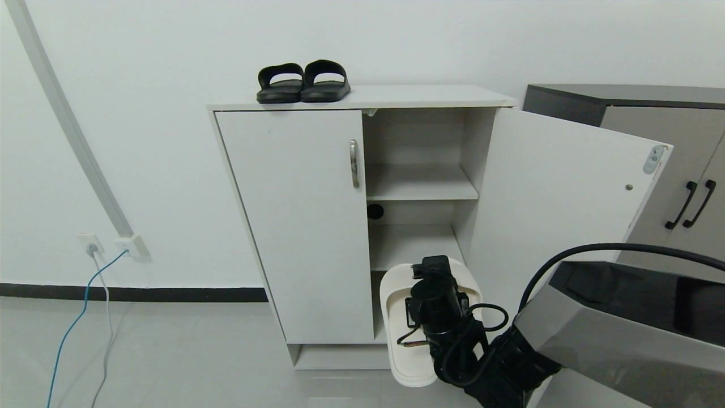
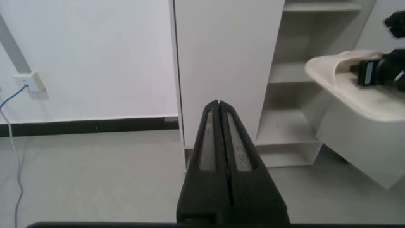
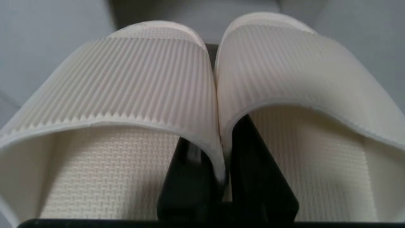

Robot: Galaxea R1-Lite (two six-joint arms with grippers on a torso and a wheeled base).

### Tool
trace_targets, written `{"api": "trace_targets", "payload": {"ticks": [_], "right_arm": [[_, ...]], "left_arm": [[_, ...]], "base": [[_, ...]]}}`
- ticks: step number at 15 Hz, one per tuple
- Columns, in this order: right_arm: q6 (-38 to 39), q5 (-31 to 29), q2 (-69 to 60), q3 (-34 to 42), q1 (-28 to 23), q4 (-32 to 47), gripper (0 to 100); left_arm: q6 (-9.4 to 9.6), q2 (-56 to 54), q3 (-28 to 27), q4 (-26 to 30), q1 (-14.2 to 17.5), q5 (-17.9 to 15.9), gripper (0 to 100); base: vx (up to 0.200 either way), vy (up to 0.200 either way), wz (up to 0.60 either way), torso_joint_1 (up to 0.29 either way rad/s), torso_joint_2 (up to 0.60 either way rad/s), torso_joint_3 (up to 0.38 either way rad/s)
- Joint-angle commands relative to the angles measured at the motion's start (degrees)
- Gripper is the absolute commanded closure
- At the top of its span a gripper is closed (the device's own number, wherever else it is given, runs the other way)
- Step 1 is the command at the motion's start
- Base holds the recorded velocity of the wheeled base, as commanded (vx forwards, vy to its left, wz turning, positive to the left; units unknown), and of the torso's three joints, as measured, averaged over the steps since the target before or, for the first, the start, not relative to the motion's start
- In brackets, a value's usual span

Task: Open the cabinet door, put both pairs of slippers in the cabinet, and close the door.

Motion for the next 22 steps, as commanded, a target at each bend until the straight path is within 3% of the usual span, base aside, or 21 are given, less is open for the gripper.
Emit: {"api": "trace_targets", "payload": {"ticks": [1,16,22], "right_arm": [[-0.2,0.0,0.1,0.0,0.7,-0.5,100],[-0.1,0.2,1.0,0.1,0.6,-0.5,100],[0.1,0.4,1.5,0.1,0.6,-0.5,100]], "left_arm": [[0.02,0.1,0.0,0.0,0.0,0.0,100],[-0.07,0.1,0.0,0.0,0.0,0.0,100],[-0.07,0.1,0.0,0.0,0.0,0.0,100]], "base": [[0.000,0.000,0.00,0.000,0.00,0.000],[0.000,0.000,0.00,0.000,0.00,0.000],[0.000,0.000,0.00,0.002,0.00,-0.147]]}}
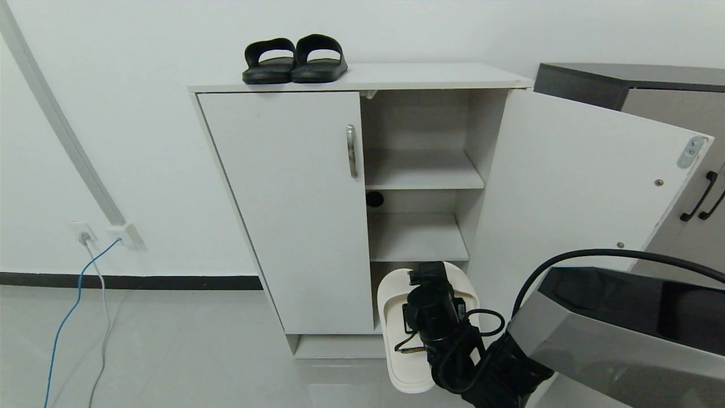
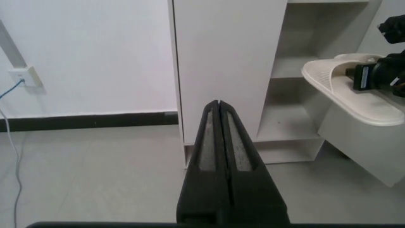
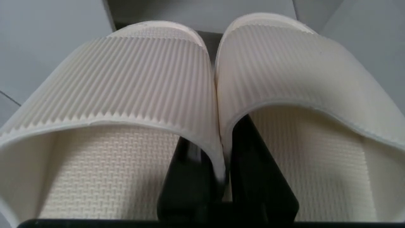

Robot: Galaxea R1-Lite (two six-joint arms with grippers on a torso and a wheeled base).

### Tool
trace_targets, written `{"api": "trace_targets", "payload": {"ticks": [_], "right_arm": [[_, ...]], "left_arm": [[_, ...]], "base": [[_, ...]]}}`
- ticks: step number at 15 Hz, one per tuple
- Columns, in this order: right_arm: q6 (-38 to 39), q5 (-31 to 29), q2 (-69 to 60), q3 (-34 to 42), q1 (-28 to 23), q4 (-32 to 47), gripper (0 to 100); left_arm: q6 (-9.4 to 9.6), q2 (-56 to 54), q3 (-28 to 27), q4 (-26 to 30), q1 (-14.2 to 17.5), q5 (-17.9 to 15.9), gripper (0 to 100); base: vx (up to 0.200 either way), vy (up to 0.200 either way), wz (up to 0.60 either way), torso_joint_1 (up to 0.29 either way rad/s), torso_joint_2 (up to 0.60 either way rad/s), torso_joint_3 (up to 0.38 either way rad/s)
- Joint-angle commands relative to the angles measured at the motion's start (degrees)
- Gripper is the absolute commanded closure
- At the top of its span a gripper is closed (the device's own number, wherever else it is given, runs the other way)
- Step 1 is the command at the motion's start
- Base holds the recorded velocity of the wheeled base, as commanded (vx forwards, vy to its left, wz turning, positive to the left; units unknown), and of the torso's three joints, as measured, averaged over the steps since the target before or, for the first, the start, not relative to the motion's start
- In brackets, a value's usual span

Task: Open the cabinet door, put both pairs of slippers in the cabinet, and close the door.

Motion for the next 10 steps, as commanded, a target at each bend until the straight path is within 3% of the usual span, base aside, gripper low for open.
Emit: {"api": "trace_targets", "payload": {"ticks": [1,5,10], "right_arm": [[0.0,-0.2,0.1,0.0,0.0,-0.1,100],[-1.9,-0.8,0.6,0.4,0.0,-4.2,100],[-12.2,-0.7,0.7,5.1,0.0,-21.0,100]], "left_arm": [[0.00,0.1,0.0,0.0,0.0,0.0,100],[0.00,0.1,0.0,0.0,0.1,0.0,100],[0.00,0.1,0.0,-0.1,0.0,0.0,100]], "base": [[0.000,0.000,0.00,-0.002,-0.01,-0.193],[0.000,0.000,0.00,0.001,0.00,-0.194],[0.000,0.000,0.00,0.004,0.01,-0.149]]}}
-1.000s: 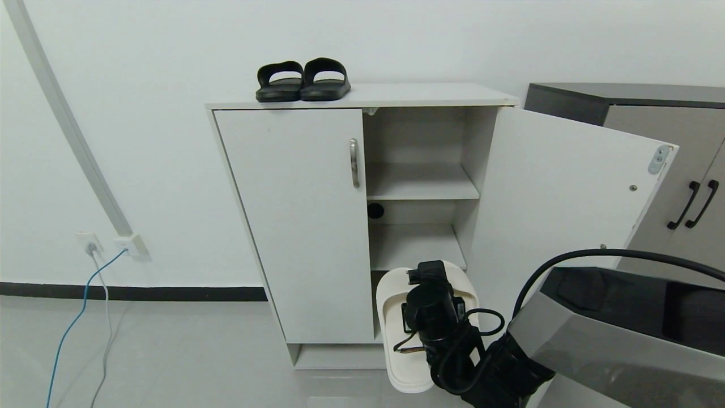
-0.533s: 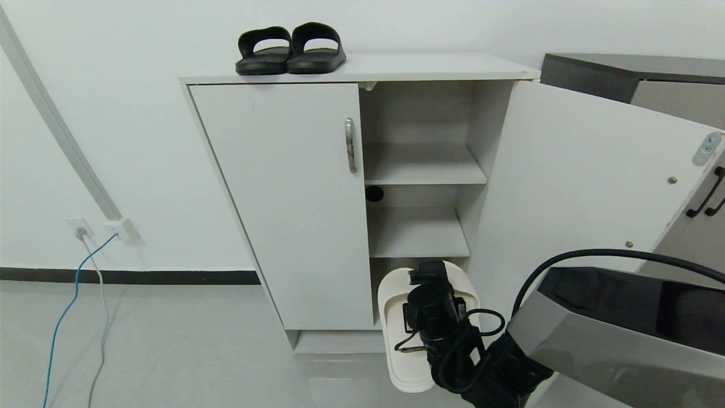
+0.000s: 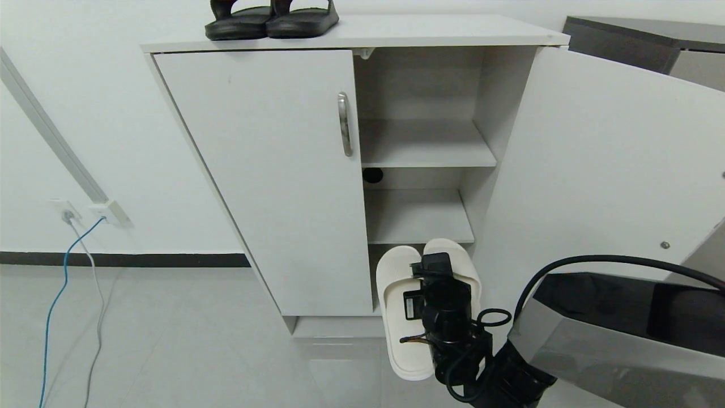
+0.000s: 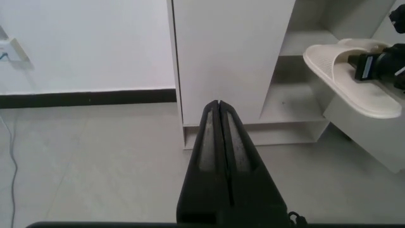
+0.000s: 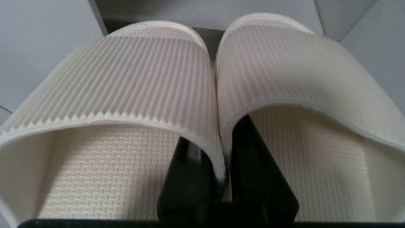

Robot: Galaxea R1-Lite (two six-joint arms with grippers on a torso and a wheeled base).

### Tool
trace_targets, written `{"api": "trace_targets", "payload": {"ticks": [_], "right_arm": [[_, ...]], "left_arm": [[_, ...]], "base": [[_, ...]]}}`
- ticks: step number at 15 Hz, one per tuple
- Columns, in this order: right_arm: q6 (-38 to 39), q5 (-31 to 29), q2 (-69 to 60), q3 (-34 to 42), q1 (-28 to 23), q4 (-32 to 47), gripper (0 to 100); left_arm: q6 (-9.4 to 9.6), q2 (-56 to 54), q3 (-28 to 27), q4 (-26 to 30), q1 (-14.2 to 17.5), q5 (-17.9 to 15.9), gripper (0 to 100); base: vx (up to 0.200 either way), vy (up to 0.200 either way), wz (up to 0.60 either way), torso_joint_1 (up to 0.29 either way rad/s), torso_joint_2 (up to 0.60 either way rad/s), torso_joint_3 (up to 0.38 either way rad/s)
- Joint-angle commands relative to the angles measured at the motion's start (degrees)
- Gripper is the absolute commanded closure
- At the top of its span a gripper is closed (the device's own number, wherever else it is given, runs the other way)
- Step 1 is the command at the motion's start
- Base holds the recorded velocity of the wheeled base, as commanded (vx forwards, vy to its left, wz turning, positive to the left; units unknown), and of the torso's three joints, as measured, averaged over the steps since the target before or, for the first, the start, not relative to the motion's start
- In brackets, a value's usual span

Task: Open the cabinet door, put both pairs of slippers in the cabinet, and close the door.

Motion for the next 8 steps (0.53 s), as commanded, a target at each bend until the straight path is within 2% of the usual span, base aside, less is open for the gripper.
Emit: {"api": "trace_targets", "payload": {"ticks": [1,8], "right_arm": [[-2.4,0.0,-0.3,2.0,-0.1,-2.2,100],[-6.5,0.0,-4.0,5.4,-3.7,-2.4,100]], "left_arm": [[0.02,0.1,0.0,0.0,0.0,0.0,100],[-0.07,0.1,0.0,0.0,0.1,0.0,100]], "base": [[0.000,0.000,0.00,0.000,0.00,0.000],[0.000,0.000,0.00,0.000,0.00,0.000]]}}
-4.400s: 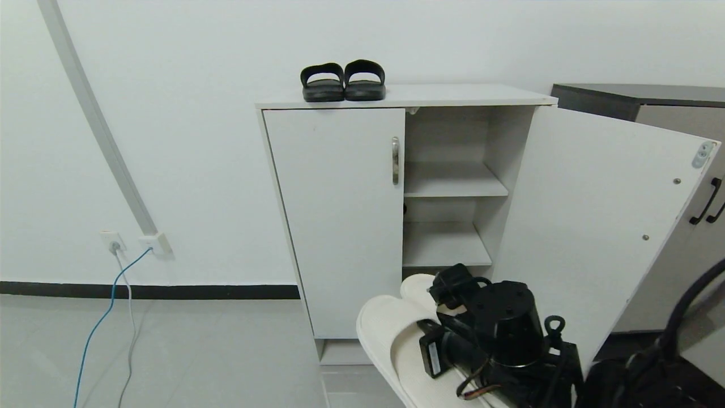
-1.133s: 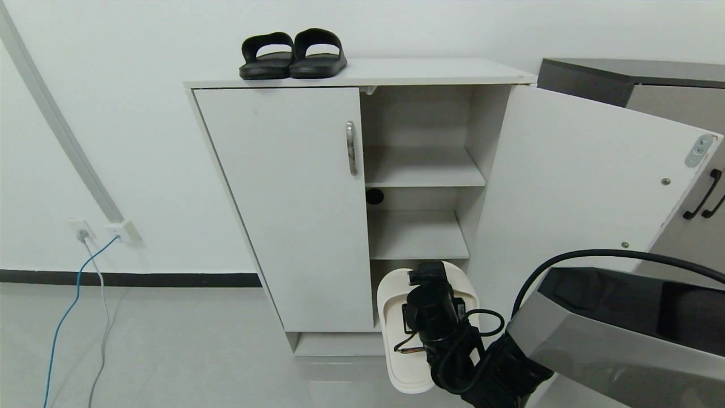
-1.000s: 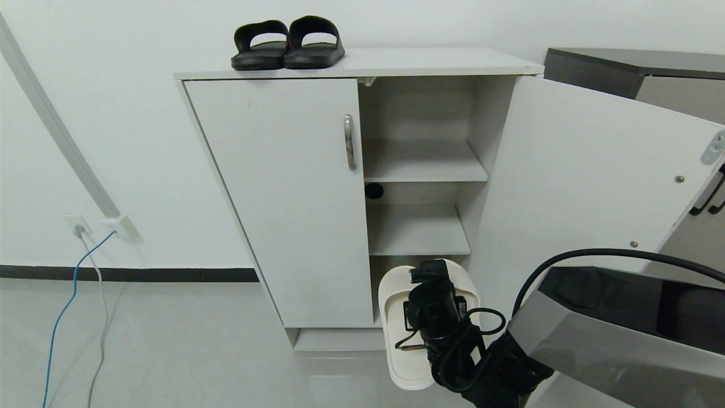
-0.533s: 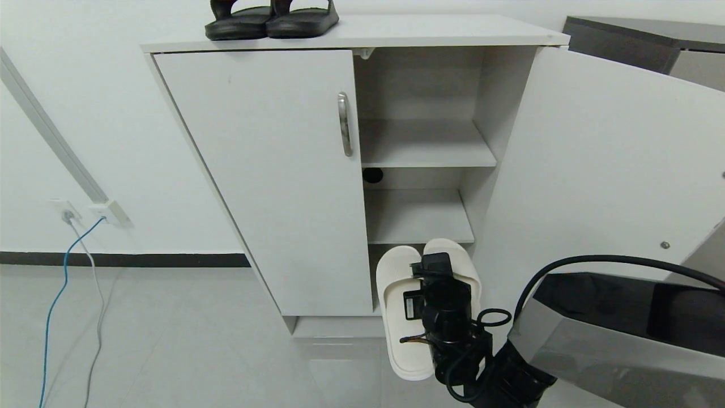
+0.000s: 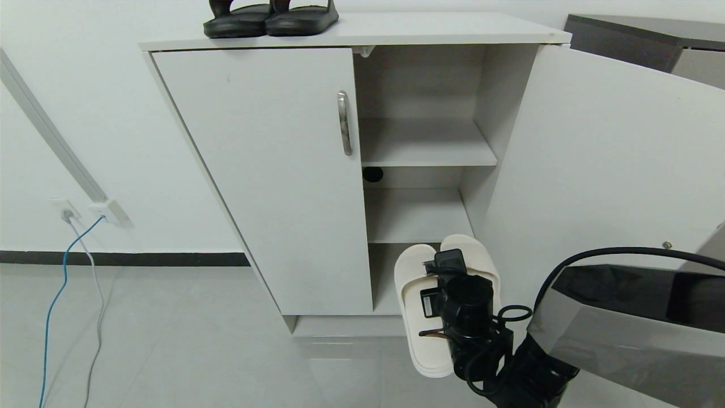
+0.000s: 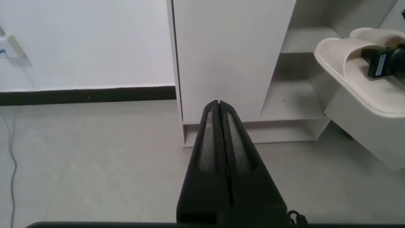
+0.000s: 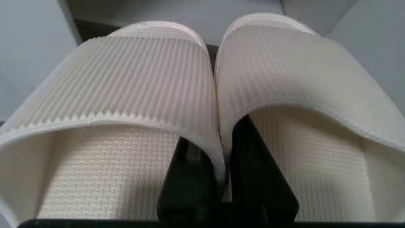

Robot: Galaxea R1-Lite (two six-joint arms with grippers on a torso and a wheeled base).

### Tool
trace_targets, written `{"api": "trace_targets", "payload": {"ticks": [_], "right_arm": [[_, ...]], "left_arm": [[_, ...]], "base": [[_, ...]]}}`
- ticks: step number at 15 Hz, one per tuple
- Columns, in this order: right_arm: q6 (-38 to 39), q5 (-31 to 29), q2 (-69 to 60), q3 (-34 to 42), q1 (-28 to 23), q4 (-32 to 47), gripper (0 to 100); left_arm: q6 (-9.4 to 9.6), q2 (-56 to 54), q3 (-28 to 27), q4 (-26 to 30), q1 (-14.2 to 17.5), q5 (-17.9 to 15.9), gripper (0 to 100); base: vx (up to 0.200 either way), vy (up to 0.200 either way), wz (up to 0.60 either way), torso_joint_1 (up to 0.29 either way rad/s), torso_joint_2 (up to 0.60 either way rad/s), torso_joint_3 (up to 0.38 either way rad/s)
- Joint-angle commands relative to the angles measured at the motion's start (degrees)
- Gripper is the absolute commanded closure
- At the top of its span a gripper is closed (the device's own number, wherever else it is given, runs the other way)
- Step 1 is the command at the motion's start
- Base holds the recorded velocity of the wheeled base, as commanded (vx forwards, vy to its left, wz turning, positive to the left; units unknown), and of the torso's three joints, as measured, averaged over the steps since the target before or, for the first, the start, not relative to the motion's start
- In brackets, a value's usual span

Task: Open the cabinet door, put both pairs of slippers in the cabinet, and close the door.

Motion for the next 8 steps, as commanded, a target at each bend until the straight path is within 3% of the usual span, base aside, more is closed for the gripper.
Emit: {"api": "trace_targets", "payload": {"ticks": [1,8], "right_arm": [[-0.5,0.0,-1.7,0.5,-1.5,0.0,100],[-1.4,0.2,-1.7,0.7,-5.2,0.1,100]], "left_arm": [[-0.01,0.1,0.0,0.0,0.0,0.0,100],[-0.01,0.1,0.0,0.0,0.0,0.0,100]], "base": [[0.000,0.000,0.00,0.000,0.00,0.000],[0.000,0.000,0.00,0.000,0.00,0.000]]}}
